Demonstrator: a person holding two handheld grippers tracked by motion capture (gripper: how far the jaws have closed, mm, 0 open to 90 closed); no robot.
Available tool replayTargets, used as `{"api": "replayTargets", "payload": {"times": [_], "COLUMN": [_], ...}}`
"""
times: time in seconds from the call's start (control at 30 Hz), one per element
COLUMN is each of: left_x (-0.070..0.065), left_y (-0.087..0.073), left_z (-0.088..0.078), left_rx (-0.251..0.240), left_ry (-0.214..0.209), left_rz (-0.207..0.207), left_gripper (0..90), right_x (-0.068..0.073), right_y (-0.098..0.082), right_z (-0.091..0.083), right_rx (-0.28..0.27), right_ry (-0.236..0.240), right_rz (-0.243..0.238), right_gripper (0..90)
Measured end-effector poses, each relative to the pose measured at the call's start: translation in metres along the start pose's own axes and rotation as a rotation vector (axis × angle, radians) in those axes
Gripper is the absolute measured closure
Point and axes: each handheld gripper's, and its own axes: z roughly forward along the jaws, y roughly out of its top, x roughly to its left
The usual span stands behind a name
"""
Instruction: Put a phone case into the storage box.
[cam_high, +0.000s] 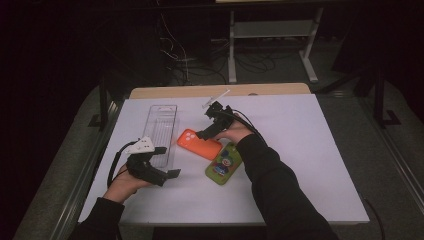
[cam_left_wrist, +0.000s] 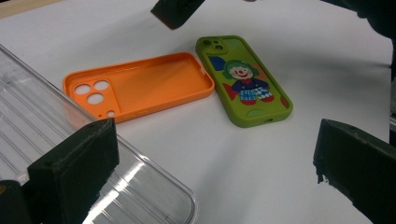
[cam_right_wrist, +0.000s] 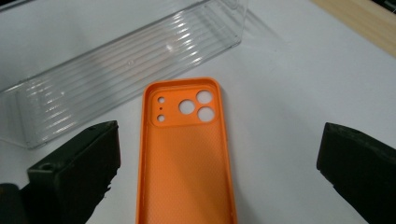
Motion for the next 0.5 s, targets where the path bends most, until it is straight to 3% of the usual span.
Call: {"api": "replayTargets", "payload": {"times": [0.13, 0.23, 0.5], "left_x": [0.000, 0.000, 0.001], "left_y": [0.000, 0.000, 0.000], "left_z": [0.000, 0.000, 0.000], "left_rx": [-0.001, 0.001, 0.004], "left_ry": [-0.001, 0.000, 0.003], "left_rz": [-0.001, -0.003, 0.005], "left_gripper": [0.0, 0.0, 0.0], "right_x": [0.002, 0.002, 0.006], "right_y": [-0.002, -0.003, -0.009], "right_z": [0.009, 0.016, 0.037], "right_rx": [0.023, 0.042, 0.086], "right_ry": [0.006, -0.002, 0.012], "right_rz": [0.007, -0.028, -0.045], "right_gripper": [0.0, 0.0, 0.0]}}
